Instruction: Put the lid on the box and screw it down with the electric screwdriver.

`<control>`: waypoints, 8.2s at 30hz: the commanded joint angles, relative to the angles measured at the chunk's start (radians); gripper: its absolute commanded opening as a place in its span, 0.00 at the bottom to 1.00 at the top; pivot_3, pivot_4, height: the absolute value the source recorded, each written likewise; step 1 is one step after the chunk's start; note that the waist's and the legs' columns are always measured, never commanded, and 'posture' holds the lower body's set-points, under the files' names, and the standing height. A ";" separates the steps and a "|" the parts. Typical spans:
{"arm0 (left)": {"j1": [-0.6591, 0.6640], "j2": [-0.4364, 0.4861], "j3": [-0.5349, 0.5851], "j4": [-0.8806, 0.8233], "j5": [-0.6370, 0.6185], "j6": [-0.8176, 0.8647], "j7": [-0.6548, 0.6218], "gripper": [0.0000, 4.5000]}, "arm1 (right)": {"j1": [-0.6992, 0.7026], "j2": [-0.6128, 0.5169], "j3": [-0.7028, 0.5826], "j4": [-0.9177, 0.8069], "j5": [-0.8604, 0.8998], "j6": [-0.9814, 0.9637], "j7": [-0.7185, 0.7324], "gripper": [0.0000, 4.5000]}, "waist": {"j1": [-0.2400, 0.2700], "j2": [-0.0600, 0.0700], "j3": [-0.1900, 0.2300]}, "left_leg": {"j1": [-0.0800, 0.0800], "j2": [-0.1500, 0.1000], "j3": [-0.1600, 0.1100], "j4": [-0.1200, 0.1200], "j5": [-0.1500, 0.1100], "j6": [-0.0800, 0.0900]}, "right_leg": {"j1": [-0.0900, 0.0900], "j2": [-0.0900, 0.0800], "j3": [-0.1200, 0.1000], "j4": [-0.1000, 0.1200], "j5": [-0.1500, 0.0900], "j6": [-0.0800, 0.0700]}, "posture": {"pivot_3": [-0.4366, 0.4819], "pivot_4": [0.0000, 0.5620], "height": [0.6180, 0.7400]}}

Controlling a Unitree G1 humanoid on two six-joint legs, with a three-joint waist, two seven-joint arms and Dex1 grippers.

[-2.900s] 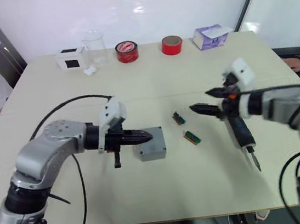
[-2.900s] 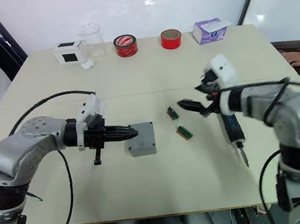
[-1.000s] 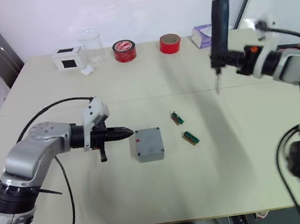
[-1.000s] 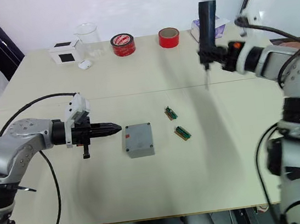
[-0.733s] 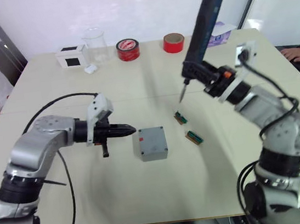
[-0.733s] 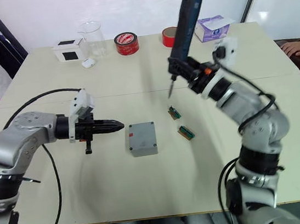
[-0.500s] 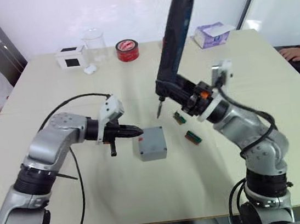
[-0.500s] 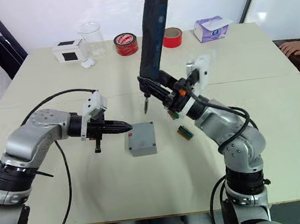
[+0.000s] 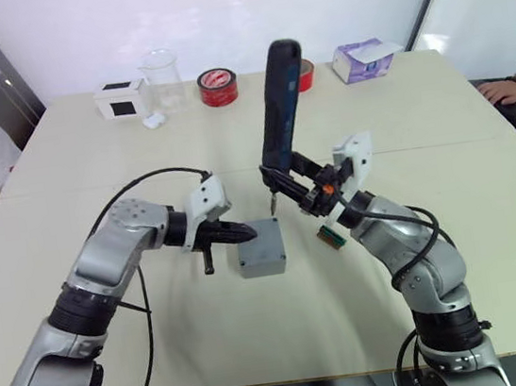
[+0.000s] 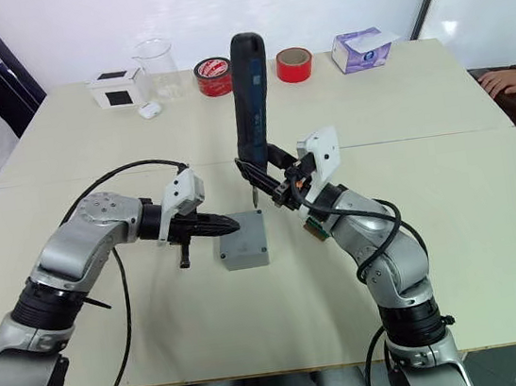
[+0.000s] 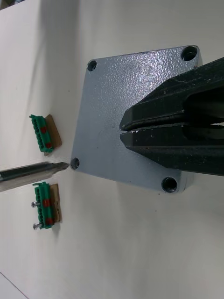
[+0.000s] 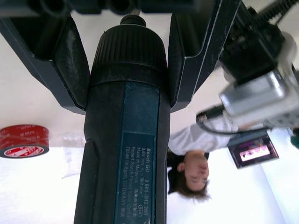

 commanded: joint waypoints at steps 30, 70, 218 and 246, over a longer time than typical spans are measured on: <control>0.065 -0.006 0.012 -0.052 0.016 0.022 0.041 0.00 | 0.119 -0.031 0.161 0.124 -0.214 -0.108 -0.003 0.40 | -0.001 -0.007 -0.011 | 0.019 0.002 0.000 -0.001 -0.001 0.001 | 0.018 0.001 0.000 -0.001 -0.001 0.000 | 0.48 0.27 1.00; 0.094 0.002 0.013 -0.062 0.010 0.041 0.046 0.00 | 0.118 0.022 0.087 0.131 -0.141 -0.176 -0.002 0.40 | -0.004 -0.009 -0.014 | 0.036 0.008 0.000 -0.012 -0.001 0.001 | 0.033 0.002 0.000 -0.007 -0.006 -0.008 | 0.48 0.27 1.00; 0.189 -0.010 0.059 -0.094 0.084 0.036 0.187 0.00 | -0.054 -0.473 0.301 -0.111 -0.077 0.372 0.401 0.99 | 0.002 0.000 0.002 | 0.014 0.004 0.001 -0.008 -0.004 0.006 | 0.013 0.003 -0.001 -0.009 -0.002 -0.003 | 0.48 0.27 1.00; 0.134 0.062 0.251 -0.263 -0.239 0.287 0.138 0.00 | -0.104 -0.341 0.028 0.312 -0.159 0.137 0.206 0.49 | -0.003 -0.001 0.001 | 0.016 0.004 0.002 -0.008 -0.003 0.005 | 0.012 0.003 0.001 -0.003 -0.002 -0.003 | 0.48 0.27 1.00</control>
